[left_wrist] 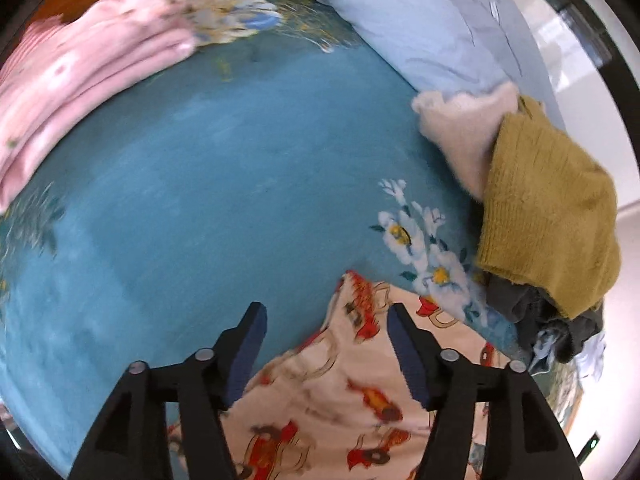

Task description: Fold clothes

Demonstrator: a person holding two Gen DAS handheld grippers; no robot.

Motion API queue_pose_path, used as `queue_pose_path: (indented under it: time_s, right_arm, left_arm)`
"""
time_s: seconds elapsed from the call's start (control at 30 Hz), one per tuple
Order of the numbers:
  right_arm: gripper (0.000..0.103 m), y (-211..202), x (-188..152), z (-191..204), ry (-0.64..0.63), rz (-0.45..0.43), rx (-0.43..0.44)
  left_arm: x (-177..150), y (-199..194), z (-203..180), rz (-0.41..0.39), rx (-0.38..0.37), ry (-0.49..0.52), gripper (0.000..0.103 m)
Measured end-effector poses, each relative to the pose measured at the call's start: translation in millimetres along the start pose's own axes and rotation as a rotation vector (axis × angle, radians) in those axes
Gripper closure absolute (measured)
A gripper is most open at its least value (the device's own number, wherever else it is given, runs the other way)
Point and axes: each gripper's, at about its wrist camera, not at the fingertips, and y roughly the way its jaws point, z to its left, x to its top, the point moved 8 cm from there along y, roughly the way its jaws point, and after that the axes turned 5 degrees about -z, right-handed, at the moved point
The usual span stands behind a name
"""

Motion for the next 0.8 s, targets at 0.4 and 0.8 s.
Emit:
queue_pose_path:
  time_s: [0.4, 0.8]
  right_arm:
    - [0.066, 37, 7, -17, 0.020, 0.098, -0.103]
    - [0.101, 14, 29, -44, 0.085, 0.031, -0.106]
  left_arm:
    - [-11, 54, -28, 0.096, 0.044, 0.149, 0.038]
    - [16, 25, -39, -0.069, 0.122, 0.376, 0.093]
